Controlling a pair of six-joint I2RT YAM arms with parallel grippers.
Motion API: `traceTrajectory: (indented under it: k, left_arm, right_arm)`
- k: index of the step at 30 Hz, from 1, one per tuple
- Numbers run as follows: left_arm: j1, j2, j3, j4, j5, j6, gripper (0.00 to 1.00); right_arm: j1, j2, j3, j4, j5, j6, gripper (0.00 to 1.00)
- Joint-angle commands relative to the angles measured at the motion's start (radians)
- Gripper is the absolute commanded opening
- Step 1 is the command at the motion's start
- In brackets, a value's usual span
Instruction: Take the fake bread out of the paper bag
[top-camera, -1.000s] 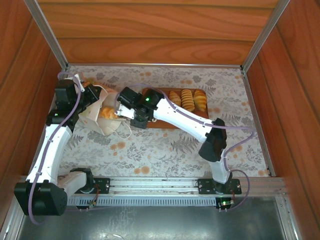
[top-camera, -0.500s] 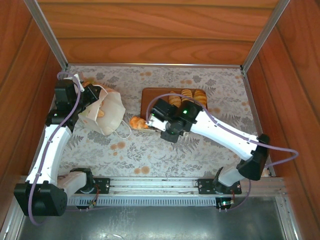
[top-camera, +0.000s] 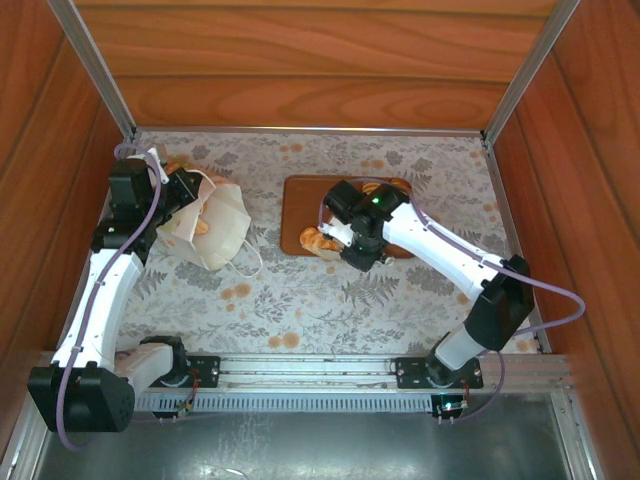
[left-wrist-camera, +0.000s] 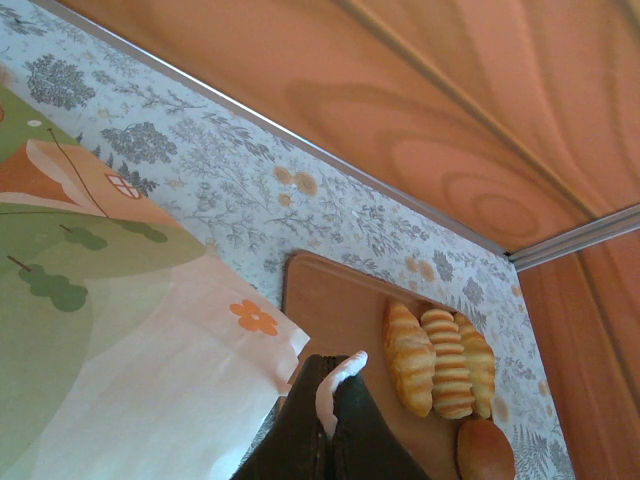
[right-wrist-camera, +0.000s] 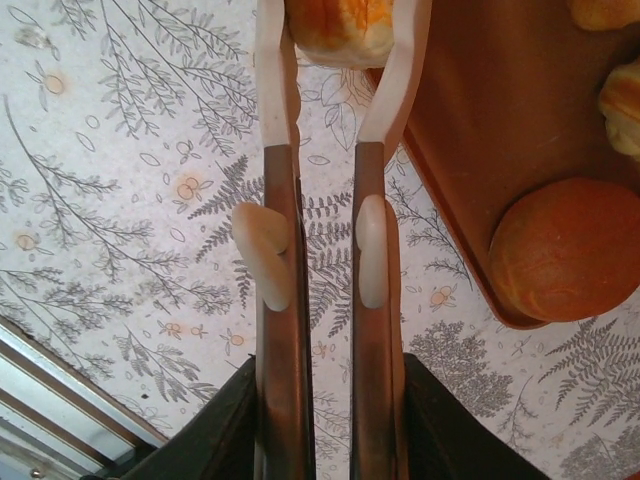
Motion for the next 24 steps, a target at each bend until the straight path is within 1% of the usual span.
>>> traceTrajectory:
  k: [1, 4, 8, 13, 20, 24]
  left_arm:
    - [0.009, -0.022, 0.018, -0.003, -0.006, 0.018, 0.0]
    - [0.008, -0.022, 0.018, -0.003, -0.005, 0.02, 0.0]
    - [0.009, -0.021, 0.017, -0.003, -0.008, 0.023, 0.0]
    - [0.01, -0.019, 0.018, -0.003, -0.011, 0.024, 0.0]
    - [0.01, -0.013, 0.023, -0.003, -0.008, 0.026, 0.0]
    - [0.01, -0.014, 0.023, -0.002, -0.007, 0.027, 0.0]
  right_arm:
    - [-0.014, 0.012, -0.002, -0.003, 0.042, -0.006, 0.35]
    - [-0.028, 0.021, 0.01, -0.01, 0.092, 0.027, 0.43]
    - [-0.034, 0.03, 0.01, -0.052, 0.114, 0.06, 0.47]
    - [-0.041, 0.021, 0.009, -0.086, 0.113, 0.09, 0.45]
    - [-0.052, 0.006, -0.008, -0.103, 0.175, 0.116, 0.43]
    - [-0.056, 0.007, 0.032, -0.13, 0.094, 0.127, 0.41]
